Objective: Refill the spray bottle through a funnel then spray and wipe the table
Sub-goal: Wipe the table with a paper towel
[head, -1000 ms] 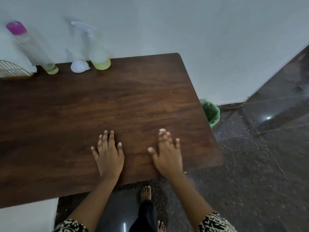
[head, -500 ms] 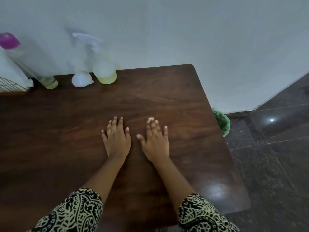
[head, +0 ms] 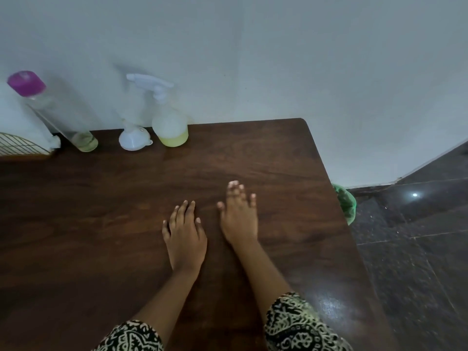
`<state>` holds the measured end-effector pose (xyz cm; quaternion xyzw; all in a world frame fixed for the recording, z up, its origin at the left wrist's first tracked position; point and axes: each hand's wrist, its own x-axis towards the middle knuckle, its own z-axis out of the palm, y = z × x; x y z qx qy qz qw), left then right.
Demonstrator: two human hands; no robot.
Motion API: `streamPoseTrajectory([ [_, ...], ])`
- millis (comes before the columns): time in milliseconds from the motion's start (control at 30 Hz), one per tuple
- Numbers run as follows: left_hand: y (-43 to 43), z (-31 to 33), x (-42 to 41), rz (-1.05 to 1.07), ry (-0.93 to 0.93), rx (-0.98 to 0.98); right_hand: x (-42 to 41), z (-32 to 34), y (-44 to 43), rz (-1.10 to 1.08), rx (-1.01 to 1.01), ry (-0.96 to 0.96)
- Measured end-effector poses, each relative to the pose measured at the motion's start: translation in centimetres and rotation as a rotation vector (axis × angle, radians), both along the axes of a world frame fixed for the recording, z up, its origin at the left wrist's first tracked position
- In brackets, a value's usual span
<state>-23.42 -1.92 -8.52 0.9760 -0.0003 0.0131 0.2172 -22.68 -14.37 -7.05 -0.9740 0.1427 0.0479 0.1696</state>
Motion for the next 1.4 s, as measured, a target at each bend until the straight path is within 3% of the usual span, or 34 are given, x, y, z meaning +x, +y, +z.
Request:
streamPoseTrajectory([
  [133,0.3,0.0,0.1,0.025,-0.015,-0.069,-0.1,0.7,3.2,0.260,-0.070,0.007],
  [267,0.2,0.0,0.0,0.023,-0.024,-0.069,-2.4,0.8,0.8,0.375,-0.035,-0.084],
  [367,0.1,0.0,-0.1,0.014,-0.039,-0.053,-4.9,0.6,-4.2,0.270,-0.092,-0.239],
  [567,-0.4,0.4,-0.4,0.004,-0.040,0.008,-12.6,0.9,-15.1,-0.032,-0.145,-0.201],
  [633,-0.6,0.4,-0.6,-0.029,-0.055,0.038,-16.4,0.6,-15.7,0.093,-0.158,-0.216],
  [733,-1.1,0.4,-1.5,-0.055,-0.068,0.045,-21.7,0.0,-13.8,0.516,-0.102,-0.305],
  [800,-2.5,0.2,-2.8,-0.072,-0.092,0.021,-23.0,-0.1,-12.9,0.623,-0.014,-0.248],
  [867,-4.6,-0.1,-4.7,-0.139,-0.106,-0.015,-21.9,0.8,-12.5,0.390,0.312,-0.185],
  [967,-10.0,-0.2,-7.3,-0.242,-0.105,-0.142,-17.9,2.9,-14.7,-0.195,0.988,-0.010],
  [1100,-18.3,1.2,-8.7,-0.325,-0.097,-0.264,-13.7,5.9,-20.5,-0.468,1.378,0.012],
  [1233,-25.8,2.8,-7.2,-0.378,-0.063,-0.273,-11.5,6.4,-28.3,-0.593,1.334,-0.071],
  [1400,-32.0,2.5,-4.0,-0.403,0.075,-0.074,-8.5,2.6,-39.2,-0.725,0.921,-0.130],
])
